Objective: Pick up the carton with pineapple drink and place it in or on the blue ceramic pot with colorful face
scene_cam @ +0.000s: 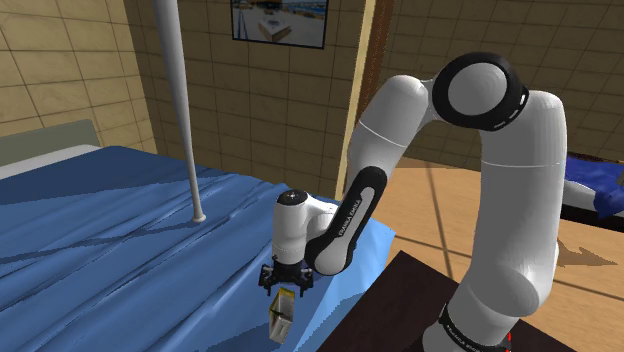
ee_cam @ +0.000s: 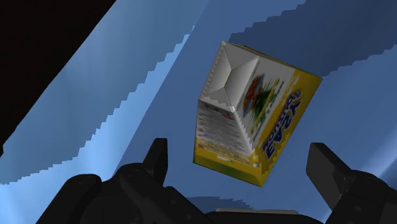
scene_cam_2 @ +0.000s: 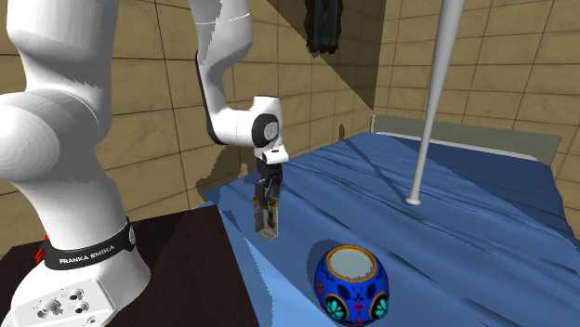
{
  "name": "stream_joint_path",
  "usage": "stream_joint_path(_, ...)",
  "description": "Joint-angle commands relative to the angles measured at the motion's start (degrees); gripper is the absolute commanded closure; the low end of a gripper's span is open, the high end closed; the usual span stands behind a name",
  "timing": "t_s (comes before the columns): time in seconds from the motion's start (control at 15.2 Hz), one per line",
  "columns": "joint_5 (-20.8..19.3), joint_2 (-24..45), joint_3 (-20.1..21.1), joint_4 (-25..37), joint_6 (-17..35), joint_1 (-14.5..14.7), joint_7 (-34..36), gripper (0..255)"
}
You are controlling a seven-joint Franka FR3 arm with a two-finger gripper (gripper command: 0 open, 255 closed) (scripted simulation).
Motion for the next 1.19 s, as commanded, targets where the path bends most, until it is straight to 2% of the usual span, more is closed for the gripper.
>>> stream_joint_path(0.0,-2.1,1.9,-2.0,0.6,1.3,1.5,1.6,0)
stream_joint_path(0.07,-3.6,3.3,-3.5,1.1,2.2,2.7,2.7,0)
stream_joint_path(0.59,-3.5,3.3,-3.5,1.1,2.2,2.7,2.7,0)
stream_joint_path(0.66,-3.5,3.3,-3.5,1.1,2.2,2.7,2.7,255)
stream_joint_path(1.12,-3.5,3.3,-3.5,1.1,2.2,2.8,2.7,255)
